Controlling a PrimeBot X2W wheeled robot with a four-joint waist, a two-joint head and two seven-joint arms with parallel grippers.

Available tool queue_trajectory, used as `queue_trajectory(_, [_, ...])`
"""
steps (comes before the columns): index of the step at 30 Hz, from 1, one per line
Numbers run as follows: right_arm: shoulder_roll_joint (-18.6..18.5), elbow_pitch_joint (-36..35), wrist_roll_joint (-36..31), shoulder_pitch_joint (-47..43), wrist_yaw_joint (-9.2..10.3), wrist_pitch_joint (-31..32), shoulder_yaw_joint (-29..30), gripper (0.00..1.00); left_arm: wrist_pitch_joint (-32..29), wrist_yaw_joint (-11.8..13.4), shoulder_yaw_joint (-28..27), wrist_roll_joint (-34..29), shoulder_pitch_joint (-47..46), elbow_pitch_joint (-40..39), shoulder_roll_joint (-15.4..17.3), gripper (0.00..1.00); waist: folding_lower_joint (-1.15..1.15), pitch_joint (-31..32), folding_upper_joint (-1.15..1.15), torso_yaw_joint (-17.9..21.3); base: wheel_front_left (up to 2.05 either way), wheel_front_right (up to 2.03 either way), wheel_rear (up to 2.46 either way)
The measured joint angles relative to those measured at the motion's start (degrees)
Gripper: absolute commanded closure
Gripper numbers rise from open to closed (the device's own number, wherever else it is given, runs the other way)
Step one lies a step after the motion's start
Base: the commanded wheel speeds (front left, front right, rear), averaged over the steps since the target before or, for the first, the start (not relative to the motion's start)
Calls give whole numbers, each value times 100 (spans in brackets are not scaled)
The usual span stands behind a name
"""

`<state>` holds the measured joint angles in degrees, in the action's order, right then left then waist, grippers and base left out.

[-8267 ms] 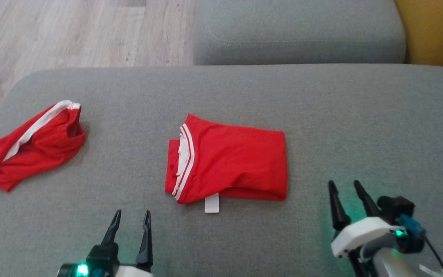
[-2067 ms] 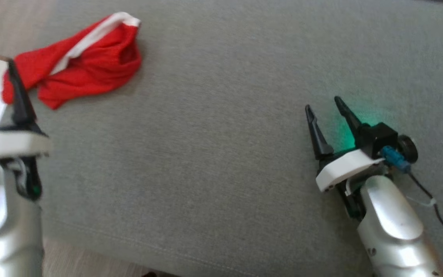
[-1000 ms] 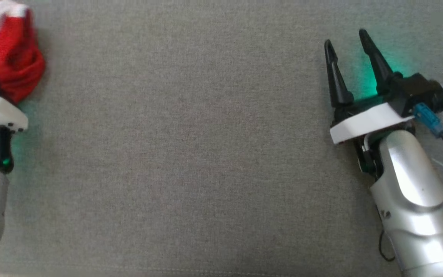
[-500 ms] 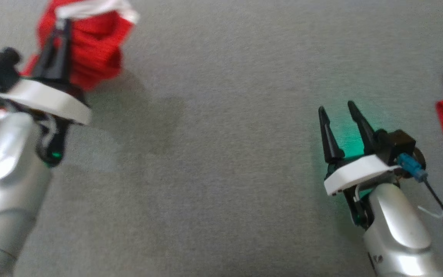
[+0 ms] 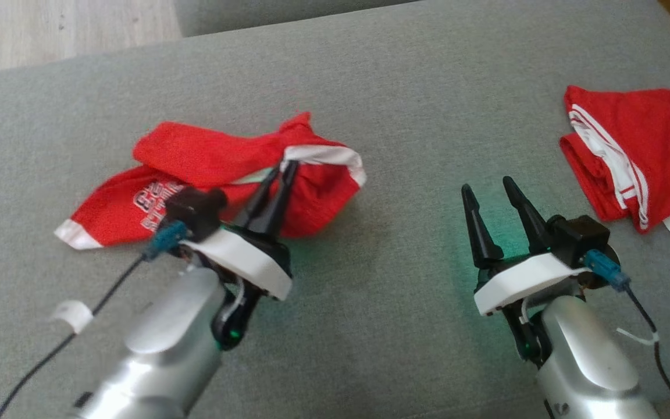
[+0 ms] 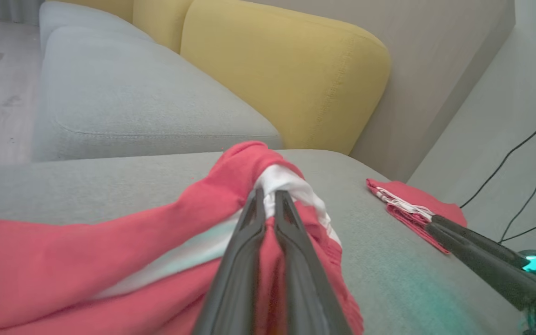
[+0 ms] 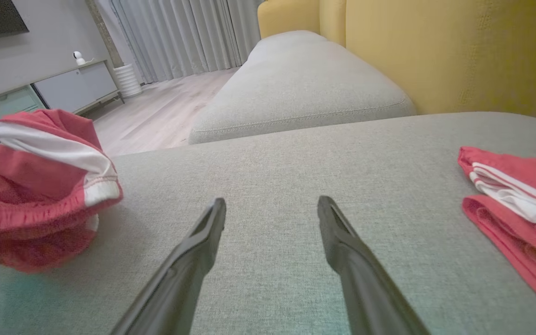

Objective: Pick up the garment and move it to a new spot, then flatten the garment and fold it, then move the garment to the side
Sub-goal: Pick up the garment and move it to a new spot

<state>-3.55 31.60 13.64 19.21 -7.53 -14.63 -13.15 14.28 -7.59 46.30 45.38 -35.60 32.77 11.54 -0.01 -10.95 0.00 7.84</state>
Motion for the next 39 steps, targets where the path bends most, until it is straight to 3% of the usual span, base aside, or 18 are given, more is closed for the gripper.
queue_trajectory(3, [1,9,5,0,0,0,4,0,0,0,-144,-163,144,-13,-174,100,0,44,0,5,0,0,0])
queue_trajectory(4, [2,15,5,-1,0,0,12,0,0,0,-323,-260,232,-51,-224,70,0,56,0,-9,0,0,0])
queue_trajectory(5, [2,32,7,-1,0,0,31,0,11,0,-474,-366,322,-76,-265,0,0,71,0,-27,0,0,0])
queue_trajectory(9, [3,69,59,-5,0,0,51,0,19,0,-857,-794,756,-46,-283,0,0,158,0,-114,0,0,0])
queue_trajectory(16, [4,86,99,-96,0,0,91,0,18,9,-2014,-1416,1491,-48,-281,0,0,365,0,-289,0,0,0])
queue_trajectory(27, [11,199,97,-499,0,0,187,0,18,0,-3355,-1800,2616,-250,-379,0,0,800,0,-533,0,0,0])
queue_trajectory(39, [26,369,-3,-967,0,0,167,0,18,0,-4277,-2561,3622,-633,-617,0,0,1235,0,-716,0,0,0])
